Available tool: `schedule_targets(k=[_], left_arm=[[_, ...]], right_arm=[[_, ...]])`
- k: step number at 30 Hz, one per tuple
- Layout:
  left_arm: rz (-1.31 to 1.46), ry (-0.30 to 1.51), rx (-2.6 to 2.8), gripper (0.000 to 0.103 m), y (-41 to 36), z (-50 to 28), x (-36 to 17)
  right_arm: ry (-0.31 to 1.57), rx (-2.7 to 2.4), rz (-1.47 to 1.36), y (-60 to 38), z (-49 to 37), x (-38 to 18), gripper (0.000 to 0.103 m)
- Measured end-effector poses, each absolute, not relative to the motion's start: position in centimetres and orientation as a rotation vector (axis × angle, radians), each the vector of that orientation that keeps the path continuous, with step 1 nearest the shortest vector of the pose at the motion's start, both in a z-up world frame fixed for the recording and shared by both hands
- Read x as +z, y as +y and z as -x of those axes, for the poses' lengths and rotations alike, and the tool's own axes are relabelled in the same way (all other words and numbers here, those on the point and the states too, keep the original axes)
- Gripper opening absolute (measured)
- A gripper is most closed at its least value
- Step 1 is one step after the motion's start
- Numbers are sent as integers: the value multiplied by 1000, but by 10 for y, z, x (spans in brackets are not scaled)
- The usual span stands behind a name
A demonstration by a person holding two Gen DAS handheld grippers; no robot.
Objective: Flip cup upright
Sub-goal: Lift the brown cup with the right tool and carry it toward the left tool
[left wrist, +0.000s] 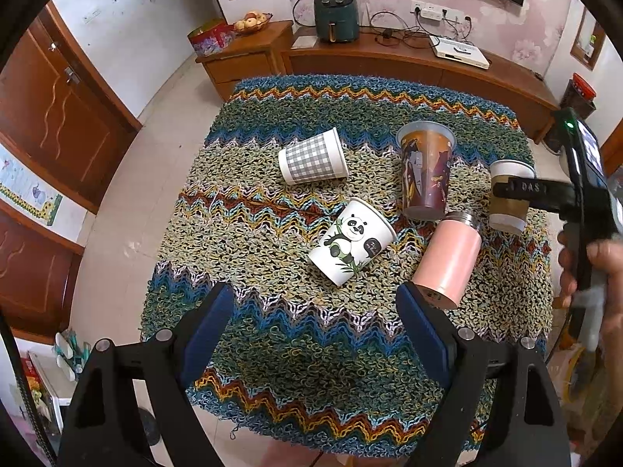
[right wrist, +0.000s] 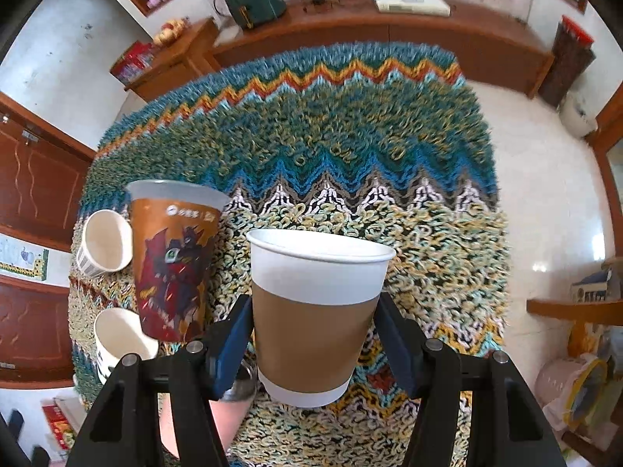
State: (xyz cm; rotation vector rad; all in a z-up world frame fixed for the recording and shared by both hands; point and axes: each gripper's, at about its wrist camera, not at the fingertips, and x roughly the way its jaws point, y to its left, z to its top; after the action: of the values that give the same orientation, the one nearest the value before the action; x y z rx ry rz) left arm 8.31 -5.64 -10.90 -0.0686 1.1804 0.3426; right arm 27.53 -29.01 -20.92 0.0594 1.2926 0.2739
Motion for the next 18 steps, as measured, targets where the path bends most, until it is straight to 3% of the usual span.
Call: schedule_targets(k=[10,18], left_arm=[[36,1159,267,88,-59,-71,-102],[24,1149,233,88,-43,-45,-95]], right_arm=[[1005,268,35,-294,-179,-160,63],[1127,269,-6,-273,-127,-170,63]])
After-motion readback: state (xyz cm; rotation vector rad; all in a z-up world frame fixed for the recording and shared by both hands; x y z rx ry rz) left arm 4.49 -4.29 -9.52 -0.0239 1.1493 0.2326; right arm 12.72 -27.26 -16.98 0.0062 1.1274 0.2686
